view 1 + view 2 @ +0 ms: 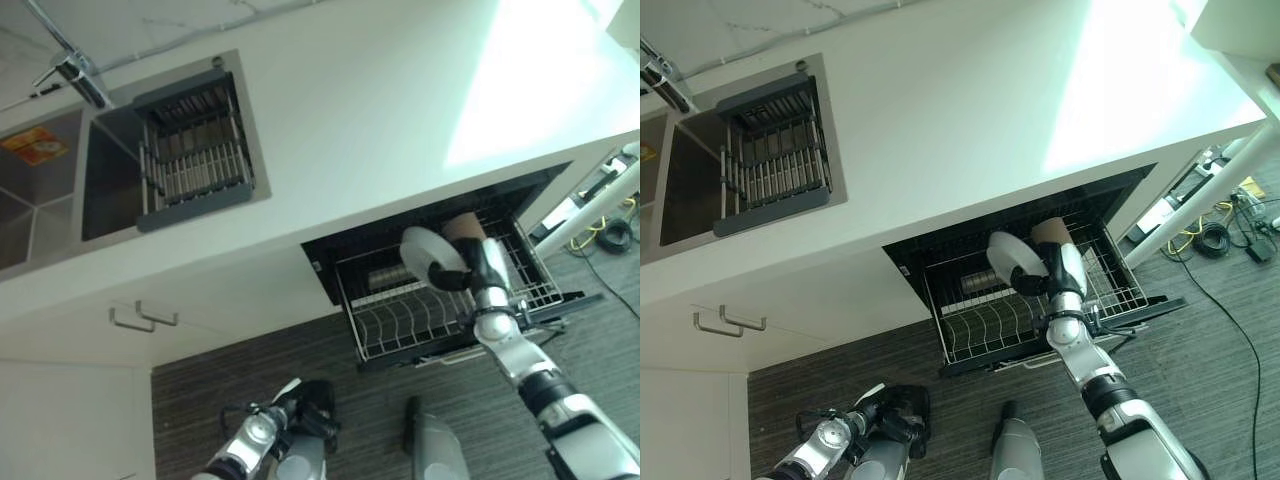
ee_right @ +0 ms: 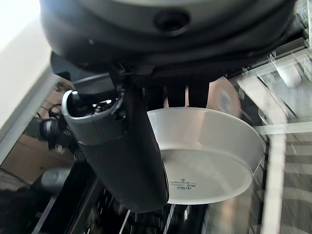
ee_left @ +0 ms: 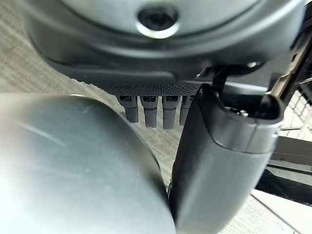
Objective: Place the dishes in the dishwasher.
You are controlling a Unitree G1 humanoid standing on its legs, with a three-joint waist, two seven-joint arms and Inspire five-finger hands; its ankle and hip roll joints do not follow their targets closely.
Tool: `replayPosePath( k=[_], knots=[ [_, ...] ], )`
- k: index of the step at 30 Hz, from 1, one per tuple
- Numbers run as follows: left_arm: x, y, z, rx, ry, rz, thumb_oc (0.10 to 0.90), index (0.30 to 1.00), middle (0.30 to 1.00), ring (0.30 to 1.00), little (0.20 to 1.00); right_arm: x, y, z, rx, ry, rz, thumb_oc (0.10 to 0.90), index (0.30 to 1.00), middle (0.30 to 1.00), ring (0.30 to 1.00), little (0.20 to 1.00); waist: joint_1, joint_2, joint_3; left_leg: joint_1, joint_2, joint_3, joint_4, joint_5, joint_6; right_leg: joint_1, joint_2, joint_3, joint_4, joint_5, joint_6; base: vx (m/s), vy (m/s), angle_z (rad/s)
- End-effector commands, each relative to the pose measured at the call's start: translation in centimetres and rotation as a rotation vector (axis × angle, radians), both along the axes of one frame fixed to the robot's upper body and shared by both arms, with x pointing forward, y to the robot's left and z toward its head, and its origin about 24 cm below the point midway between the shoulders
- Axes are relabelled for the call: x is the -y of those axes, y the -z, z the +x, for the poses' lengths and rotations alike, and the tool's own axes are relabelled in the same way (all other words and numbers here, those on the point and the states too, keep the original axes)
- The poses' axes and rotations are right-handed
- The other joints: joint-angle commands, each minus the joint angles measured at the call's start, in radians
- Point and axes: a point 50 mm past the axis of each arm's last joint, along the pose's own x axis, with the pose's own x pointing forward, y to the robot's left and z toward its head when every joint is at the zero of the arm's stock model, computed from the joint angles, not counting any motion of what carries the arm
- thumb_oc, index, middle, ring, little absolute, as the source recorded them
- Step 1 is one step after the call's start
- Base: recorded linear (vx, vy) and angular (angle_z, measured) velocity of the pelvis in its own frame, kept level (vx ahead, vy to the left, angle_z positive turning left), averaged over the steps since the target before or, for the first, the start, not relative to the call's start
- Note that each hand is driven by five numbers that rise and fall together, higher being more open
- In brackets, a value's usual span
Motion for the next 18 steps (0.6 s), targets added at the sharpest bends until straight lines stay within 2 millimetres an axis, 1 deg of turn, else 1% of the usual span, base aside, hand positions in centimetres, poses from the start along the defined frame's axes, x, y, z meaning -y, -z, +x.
replayPosePath(
  k=[1, 2, 3, 6, 7, 9, 10, 16, 18],
  knots=[
    [-3.6, 1.8, -4.3, -0.092, 0.058, 0.197, 0.800, 0.900, 0.900, 0.900, 0.900, -0.4, -8.0, 1.7, 0.465, 0.089, -0.012, 0.400, 0.300, 0.300, 0.300, 0.300, 0.016, -0.021, -0.029, -0.002, -0.008, -0.071, 0.109, -0.196, 0.010, 0.002, -0.049, -0.039, -0.087, 0.029, 0.060, 0.02, 0.066, 0.10],
    [-3.5, 1.8, -4.4, -0.072, 0.058, 0.199, 0.800, 0.900, 0.900, 0.900, 0.900, 0.3, -8.8, 1.6, 0.529, 0.138, -0.034, 0.400, 0.300, 0.300, 0.300, 0.300, 0.020, -0.016, -0.024, -0.005, -0.013, -0.075, 0.109, -0.197, 0.011, 0.000, -0.050, -0.041, -0.087, 0.029, 0.061, 0.02, 0.055, 0.13],
    [-3.5, 1.7, -4.3, -0.059, 0.061, 0.200, 0.800, 0.900, 0.900, 0.900, 0.900, 0.6, -9.1, 1.6, 0.545, 0.159, -0.036, 0.400, 0.300, 0.300, 0.300, 0.300, 0.022, -0.014, -0.020, -0.007, -0.014, -0.074, 0.109, -0.198, 0.011, -0.001, -0.052, -0.043, -0.087, 0.029, 0.062, 0.02, 0.050, 0.11],
    [-3.2, 1.5, -4.0, -0.032, 0.069, 0.193, 0.800, 0.900, 0.900, 0.900, 0.900, 1.4, -9.4, 1.7, 0.546, 0.171, -0.072, 0.400, 0.300, 0.300, 0.300, 0.300, 0.027, -0.007, -0.006, -0.018, -0.021, -0.076, 0.109, -0.197, 0.013, -0.013, -0.058, -0.046, -0.087, 0.032, 0.063, -0.02, 0.036, 0.04],
    [-3.1, 1.4, -3.9, -0.024, 0.072, 0.190, 0.800, 0.900, 0.900, 0.900, 0.900, 1.3, -9.4, 1.8, 0.538, 0.160, -0.086, 0.400, 0.300, 0.300, 0.300, 0.300, 0.029, -0.004, 0.000, -0.022, -0.023, -0.078, 0.109, -0.196, 0.013, -0.017, -0.059, -0.048, -0.087, 0.033, 0.063, -0.04, 0.027, 0.03],
    [-3.0, 1.2, -3.6, -0.005, 0.081, 0.186, 0.800, 0.900, 0.900, 0.900, 0.900, 1.0, -9.4, 2.0, 0.521, 0.120, -0.139, 0.400, 0.300, 0.300, 0.300, 0.300, 0.033, 0.000, 0.015, -0.032, -0.028, -0.081, 0.109, -0.194, 0.015, -0.026, -0.062, -0.049, -0.087, 0.036, 0.063, -0.06, 0.028, 0.02],
    [-2.8, 0.8, -3.1, 0.027, 0.091, 0.180, 0.800, 0.900, 0.900, 0.900, 0.900, 0.1, -9.0, 2.3, 0.481, 0.058, -0.198, 0.400, 0.300, 0.300, 0.300, 0.300, 0.036, 0.005, 0.038, -0.045, -0.034, -0.086, 0.109, -0.191, 0.018, -0.039, -0.067, -0.049, -0.087, 0.042, 0.063, -0.08, 0.028, 0.02],
    [-2.2, 0.4, -2.5, 0.073, 0.094, 0.164, 0.800, 0.900, 0.900, 0.900, 0.900, -1.2, -7.5, 2.6, 0.410, -0.014, -0.248, 0.400, 0.300, 0.300, 0.300, 0.300, 0.037, 0.018, 0.074, -0.064, -0.043, -0.090, 0.109, -0.187, 0.023, -0.060, -0.074, -0.050, -0.087, 0.049, 0.061, -0.05, 0.027, 0.04],
    [-1.9, 0.2, -2.2, 0.088, 0.098, 0.155, 0.800, 0.900, 0.900, 0.900, 0.900, -1.8, -6.5, 2.7, 0.377, -0.034, -0.278, 0.400, 0.300, 0.300, 0.300, 0.300, 0.038, 0.025, 0.084, -0.069, -0.047, -0.089, 0.109, -0.187, 0.025, -0.067, -0.079, -0.050, -0.087, 0.052, 0.063, -0.02, 0.039, 0.02]
  ],
)
